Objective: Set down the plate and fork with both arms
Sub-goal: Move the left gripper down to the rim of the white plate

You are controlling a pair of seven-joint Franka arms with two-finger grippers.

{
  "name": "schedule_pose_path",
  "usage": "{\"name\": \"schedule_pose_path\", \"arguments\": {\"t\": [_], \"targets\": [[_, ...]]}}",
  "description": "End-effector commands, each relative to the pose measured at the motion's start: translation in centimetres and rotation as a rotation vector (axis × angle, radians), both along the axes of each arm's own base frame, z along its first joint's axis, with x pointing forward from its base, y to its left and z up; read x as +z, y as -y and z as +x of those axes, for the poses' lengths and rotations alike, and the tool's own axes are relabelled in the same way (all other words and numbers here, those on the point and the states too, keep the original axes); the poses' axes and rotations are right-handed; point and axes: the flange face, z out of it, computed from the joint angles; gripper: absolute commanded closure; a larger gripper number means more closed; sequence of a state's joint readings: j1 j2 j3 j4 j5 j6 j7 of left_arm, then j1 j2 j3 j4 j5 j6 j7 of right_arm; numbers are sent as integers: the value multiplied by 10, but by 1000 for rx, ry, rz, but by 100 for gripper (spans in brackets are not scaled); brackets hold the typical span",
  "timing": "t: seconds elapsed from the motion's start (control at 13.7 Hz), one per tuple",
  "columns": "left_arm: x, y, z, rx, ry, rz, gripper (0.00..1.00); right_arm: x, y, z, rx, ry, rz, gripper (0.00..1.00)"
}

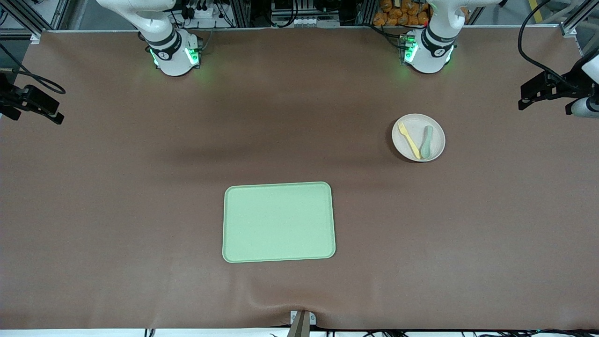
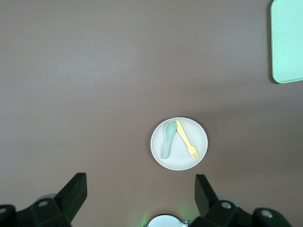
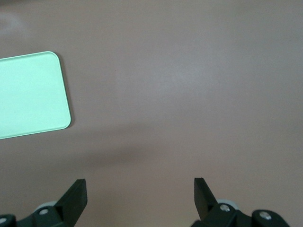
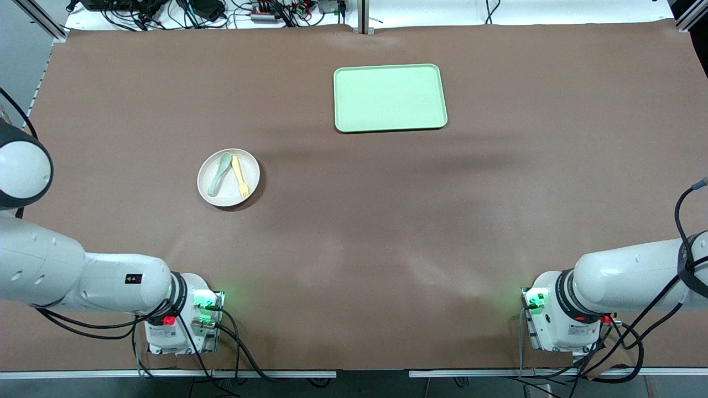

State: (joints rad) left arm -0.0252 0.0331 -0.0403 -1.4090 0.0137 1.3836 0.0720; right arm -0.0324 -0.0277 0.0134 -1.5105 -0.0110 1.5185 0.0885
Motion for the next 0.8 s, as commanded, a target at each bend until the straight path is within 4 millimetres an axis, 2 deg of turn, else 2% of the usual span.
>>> {"name": "schedule_pose_path", "arguments": {"t": [0.0,0.22,0.37,0.44,0.51,0.58,0.73], "targets": [[8,-3,-5,-3,1,-6,0,4,2,2,-6,0,17,0],[4,-4,-2,6,-8,-12,0,4,1,2,-4,2,17,0],[-11,-7,3,17,-37,-4,0,2,1,3,-3,-5,17,0],[-32,-8,14,23,-75,-4,0,1,2,3,-4,-6,17,0],[-60,-17,23,37,-136,-2,0,1,2,3,-4,-6,17,0],[-96,-25,28,48,-211,-6,0,1,2,3,-3,-6,17,0],[-172,-24,34,43,-357,-1,0,1,2,3,-3,-6,17,0]]}}
